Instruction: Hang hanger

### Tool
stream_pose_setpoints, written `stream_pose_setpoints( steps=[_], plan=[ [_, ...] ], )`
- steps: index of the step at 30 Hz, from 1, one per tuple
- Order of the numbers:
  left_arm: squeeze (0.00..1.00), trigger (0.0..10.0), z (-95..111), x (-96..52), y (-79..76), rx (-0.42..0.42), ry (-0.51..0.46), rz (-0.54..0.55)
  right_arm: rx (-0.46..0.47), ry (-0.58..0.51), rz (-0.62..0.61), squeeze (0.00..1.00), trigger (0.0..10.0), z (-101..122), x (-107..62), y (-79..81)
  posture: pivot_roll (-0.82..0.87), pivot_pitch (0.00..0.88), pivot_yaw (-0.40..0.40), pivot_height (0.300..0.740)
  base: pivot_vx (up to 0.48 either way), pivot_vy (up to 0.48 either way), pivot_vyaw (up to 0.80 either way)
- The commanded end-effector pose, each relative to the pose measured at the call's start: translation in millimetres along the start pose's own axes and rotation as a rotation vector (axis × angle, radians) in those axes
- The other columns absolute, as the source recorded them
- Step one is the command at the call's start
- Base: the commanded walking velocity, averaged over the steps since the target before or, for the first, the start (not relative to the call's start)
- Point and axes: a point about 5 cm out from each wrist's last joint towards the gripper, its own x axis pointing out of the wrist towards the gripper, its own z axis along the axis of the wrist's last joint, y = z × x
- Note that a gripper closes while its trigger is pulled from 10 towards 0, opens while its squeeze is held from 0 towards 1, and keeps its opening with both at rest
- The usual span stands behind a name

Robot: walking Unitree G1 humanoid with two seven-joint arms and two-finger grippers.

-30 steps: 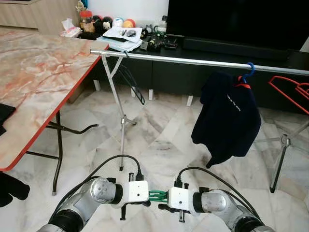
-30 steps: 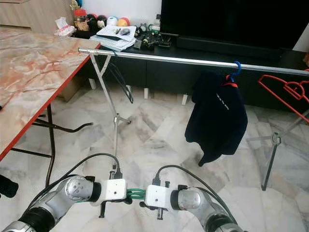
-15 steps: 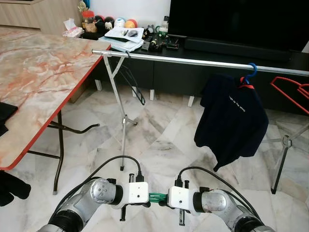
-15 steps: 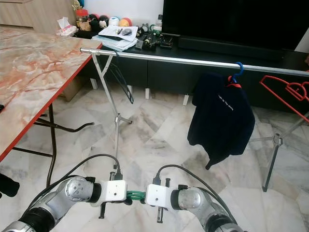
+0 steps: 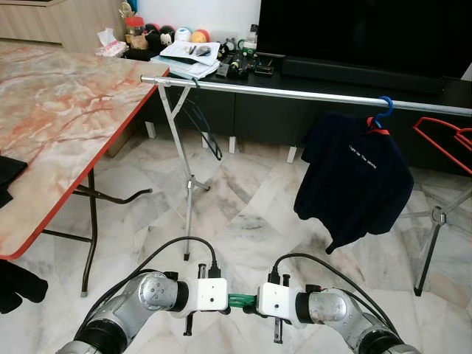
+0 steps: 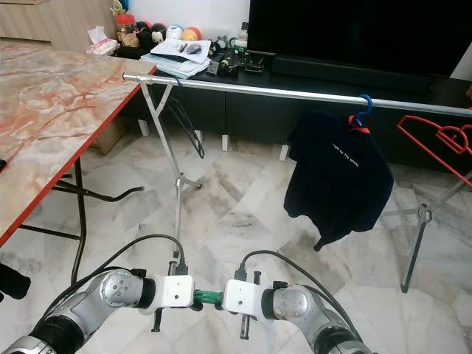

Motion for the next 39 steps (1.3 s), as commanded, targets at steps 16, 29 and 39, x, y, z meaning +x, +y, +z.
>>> stream_pose_setpoints(
  steps=[16, 29, 39],
  plan=[
    [0.68, 10.0, 4.7, -2.6, 10.6, -0.002, -0.016, 0.026, 0.049, 0.059, 0.038, 0.0, 0.0, -16.4, -2.3, 16.2, 0.06, 0.117, -0.031, 0.74, 0.0, 0.0, 0.0],
    [1.0, 10.0, 6.5, -6.1, 12.9, -0.004, -0.035, 0.027, 0.046, 0.108, 0.067, 0.0, 0.0, -23.8, -1.7, 25.3, 0.06, 0.124, -0.032, 0.74, 0.0, 0.0, 0.0],
    [1.0, 10.0, 0.7, -18.3, 13.3, -0.006, -0.022, 0.013, 0.117, 0.221, 0.058, 0.0, 0.0, -47.5, -9.8, 42.1, 0.06, 0.123, -0.025, 0.74, 0.0, 0.0, 0.0]
  ],
)
